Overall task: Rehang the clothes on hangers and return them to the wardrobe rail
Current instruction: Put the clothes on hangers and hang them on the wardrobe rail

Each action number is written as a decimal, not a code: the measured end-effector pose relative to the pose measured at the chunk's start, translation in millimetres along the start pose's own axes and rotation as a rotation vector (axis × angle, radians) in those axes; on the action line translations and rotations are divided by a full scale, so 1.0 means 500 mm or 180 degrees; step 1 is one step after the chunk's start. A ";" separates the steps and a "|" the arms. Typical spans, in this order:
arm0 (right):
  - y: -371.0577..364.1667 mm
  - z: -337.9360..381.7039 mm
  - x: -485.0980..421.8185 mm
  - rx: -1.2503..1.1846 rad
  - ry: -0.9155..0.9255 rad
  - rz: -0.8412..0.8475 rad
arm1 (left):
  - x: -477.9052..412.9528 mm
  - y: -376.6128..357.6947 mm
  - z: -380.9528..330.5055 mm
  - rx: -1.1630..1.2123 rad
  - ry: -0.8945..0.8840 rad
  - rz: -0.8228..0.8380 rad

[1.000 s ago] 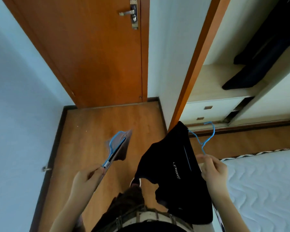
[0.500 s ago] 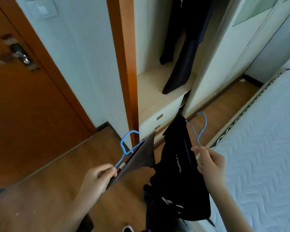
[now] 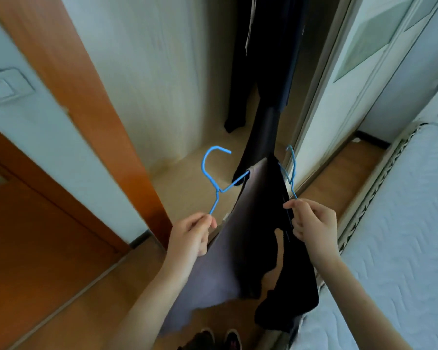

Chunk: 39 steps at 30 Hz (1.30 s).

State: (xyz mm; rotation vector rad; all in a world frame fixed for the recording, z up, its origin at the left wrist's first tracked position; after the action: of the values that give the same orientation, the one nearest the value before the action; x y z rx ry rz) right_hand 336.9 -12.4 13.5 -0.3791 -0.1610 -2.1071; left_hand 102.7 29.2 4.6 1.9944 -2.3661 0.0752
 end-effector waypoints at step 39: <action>-0.455 0.988 -0.517 -0.0465 0.1500 0.3149 | -0.628 -0.162 -0.770 0.0929 -0.2146 -0.1951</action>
State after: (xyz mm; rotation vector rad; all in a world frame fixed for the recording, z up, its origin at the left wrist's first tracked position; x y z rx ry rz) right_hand 374.4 446.4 401.7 -0.0065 0.3913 -1.1717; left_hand 237.1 349.9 368.5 3.2086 -1.9553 -0.3450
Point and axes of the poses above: each hand's wrist, its own x-axis away from the middle knuckle, its own y-axis out of the back of the hand, z = x × y, the point moved 3 cm from there along -x, towards the middle knuckle, and after that the axes turned 12 degrees about -y, right-handed, at the moved point
